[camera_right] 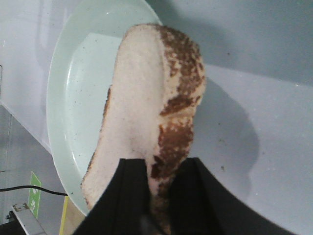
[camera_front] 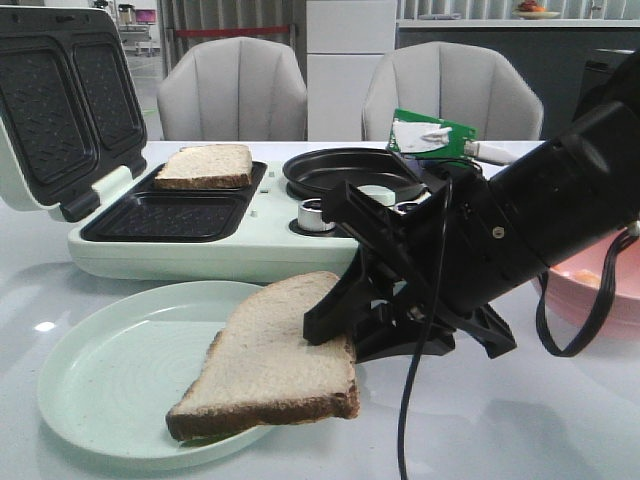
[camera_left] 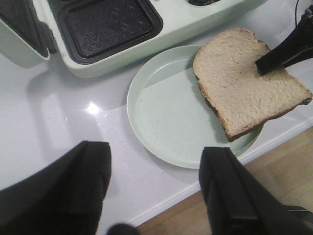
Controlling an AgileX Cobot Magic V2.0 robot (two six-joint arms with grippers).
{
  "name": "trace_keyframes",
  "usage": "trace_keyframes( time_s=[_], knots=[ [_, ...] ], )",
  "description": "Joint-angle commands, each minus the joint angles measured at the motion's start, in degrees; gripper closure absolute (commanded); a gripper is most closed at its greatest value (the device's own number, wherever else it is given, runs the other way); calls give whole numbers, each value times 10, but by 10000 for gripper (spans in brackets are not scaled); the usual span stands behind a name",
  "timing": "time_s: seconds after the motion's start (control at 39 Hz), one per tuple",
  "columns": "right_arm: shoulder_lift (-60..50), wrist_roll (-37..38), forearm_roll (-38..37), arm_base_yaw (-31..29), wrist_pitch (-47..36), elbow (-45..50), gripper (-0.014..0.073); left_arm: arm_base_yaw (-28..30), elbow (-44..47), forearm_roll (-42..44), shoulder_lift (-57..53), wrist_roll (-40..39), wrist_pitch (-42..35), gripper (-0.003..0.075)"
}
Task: Make breakfast with bread and shrimp
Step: 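Grasp the remaining bread slice on the plate with the right gripper, then place the bread slice on top of the first slice and release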
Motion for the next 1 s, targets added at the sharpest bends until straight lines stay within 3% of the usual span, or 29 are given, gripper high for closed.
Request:
trace_keyframes(
  time_s=[0.0, 0.15, 0.33, 0.46, 0.8, 0.98],
  knots=[
    [-22, -11, 16, 0, 17, -13, 493, 0, -15, 9, -4, -6, -25, 262],
    [-30, -31, 16, 0, 23, -13, 535, 0, -15, 9, -4, -6, -25, 262],
    [-128, -34, 10, -1, 46, -14, 535, 0, -15, 9, -4, -6, -25, 262],
    [-167, -34, 20, -1, 44, -77, 535, 0, -15, 9, -4, -6, -25, 262],
    [75, -2, 44, 49, -14, -418, 535, 0, -15, 9, -4, -6, -25, 262],
    [169, 5, 43, 51, -21, -494, 534, 0, -15, 9, -4, -6, -25, 262]
  ],
)
